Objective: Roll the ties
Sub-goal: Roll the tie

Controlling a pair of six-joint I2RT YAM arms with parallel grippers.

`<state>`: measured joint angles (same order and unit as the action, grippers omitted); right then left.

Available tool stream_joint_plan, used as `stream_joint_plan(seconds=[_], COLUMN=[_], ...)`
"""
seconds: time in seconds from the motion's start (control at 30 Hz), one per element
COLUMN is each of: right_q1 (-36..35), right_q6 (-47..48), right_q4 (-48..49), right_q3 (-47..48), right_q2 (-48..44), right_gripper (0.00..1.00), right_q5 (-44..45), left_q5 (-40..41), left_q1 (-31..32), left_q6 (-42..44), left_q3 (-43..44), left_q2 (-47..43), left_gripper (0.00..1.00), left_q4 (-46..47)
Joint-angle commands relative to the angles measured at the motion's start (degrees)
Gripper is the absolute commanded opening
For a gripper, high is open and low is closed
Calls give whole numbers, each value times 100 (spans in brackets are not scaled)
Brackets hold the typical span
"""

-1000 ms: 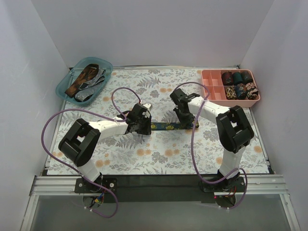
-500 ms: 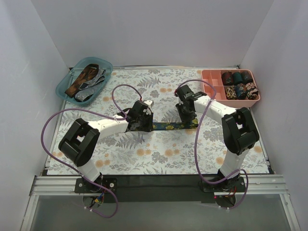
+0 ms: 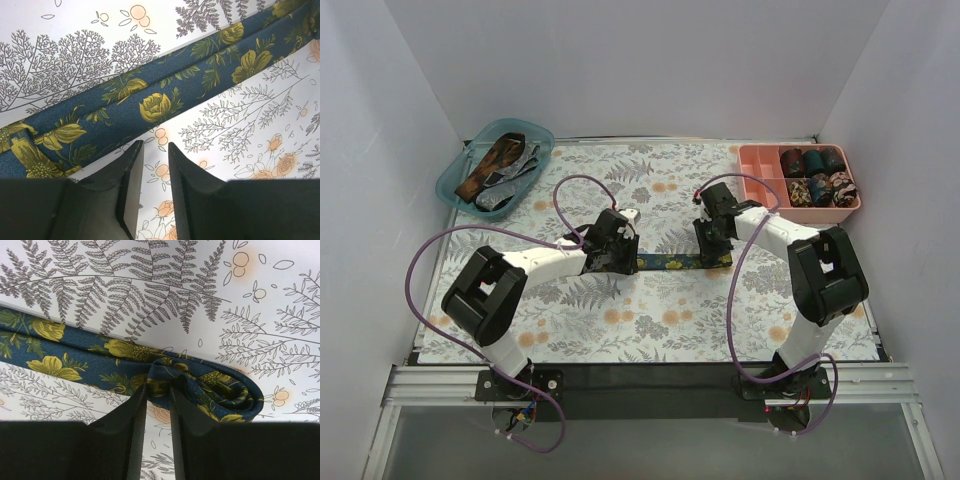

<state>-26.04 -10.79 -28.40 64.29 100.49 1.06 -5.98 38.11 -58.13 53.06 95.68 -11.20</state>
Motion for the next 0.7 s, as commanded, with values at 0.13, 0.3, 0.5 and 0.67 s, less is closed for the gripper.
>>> stream_joint_plan(seconds=[0.13, 0.3, 0.5, 0.67], right_q1=[91, 99, 152, 537], right_q6=[50, 94, 77, 129], right_q4=[-16, -139, -236, -332], right_q3=[92, 250, 338, 409], right_q2=[-380, -565, -819, -1083], right_gripper=[33, 35, 36, 39], right_q5=[-378, -387, -396, -571], left_q5=[9, -96, -176, -290], left_q1=[12, 21, 83, 135], left_q6=[451, 513, 671, 890], left_q3=[328, 530, 627, 793], left_q2=[-269, -173, -111, -41], left_gripper=[31, 33, 37, 40], left_q4=[30, 57, 101, 171])
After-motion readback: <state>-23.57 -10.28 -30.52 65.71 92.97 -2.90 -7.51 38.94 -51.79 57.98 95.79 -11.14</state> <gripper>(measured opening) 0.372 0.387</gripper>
